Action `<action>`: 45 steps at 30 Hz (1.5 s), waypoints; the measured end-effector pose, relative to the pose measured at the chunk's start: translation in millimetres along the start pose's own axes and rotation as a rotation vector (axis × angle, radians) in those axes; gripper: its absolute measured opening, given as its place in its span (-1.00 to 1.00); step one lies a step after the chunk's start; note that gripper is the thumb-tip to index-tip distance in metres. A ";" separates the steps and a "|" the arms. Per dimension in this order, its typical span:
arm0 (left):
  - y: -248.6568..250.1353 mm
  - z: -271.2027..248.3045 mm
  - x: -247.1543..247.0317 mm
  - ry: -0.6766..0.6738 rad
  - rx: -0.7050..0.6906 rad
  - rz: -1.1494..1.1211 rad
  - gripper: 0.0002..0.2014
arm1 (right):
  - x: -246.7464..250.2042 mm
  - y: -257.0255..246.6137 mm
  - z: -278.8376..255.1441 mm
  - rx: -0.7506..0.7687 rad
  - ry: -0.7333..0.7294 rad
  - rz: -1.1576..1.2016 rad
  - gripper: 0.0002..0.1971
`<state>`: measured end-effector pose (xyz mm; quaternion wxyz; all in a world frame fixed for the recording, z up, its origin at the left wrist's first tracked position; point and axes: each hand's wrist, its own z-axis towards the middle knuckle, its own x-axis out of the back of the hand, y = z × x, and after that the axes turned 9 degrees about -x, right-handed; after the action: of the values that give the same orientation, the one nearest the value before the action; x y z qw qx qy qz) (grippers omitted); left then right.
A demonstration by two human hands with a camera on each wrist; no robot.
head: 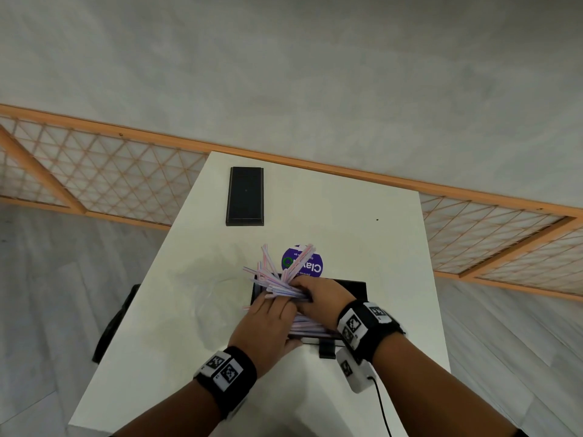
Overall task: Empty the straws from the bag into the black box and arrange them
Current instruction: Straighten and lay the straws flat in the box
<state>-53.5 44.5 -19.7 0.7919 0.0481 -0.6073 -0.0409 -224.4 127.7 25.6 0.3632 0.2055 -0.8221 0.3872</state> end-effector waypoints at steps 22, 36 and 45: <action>-2.2 0.0 9.4 -0.041 0.064 -0.020 -0.28 | 35.3 -6.9 -24.0 0.163 0.081 0.000 -0.75; 8.4 9.1 19.0 -0.070 0.163 -0.055 -0.11 | 90.2 -27.2 -52.0 0.100 0.252 0.391 -0.83; 8.5 -12.4 33.9 0.107 0.197 -0.101 -0.23 | 71.7 -17.2 -48.0 0.045 0.259 0.451 -0.79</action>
<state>-32.7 49.1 10.7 0.8115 0.1583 -0.5622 -0.0185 -239.5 150.8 109.3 0.3651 -0.0264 -0.7851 0.4997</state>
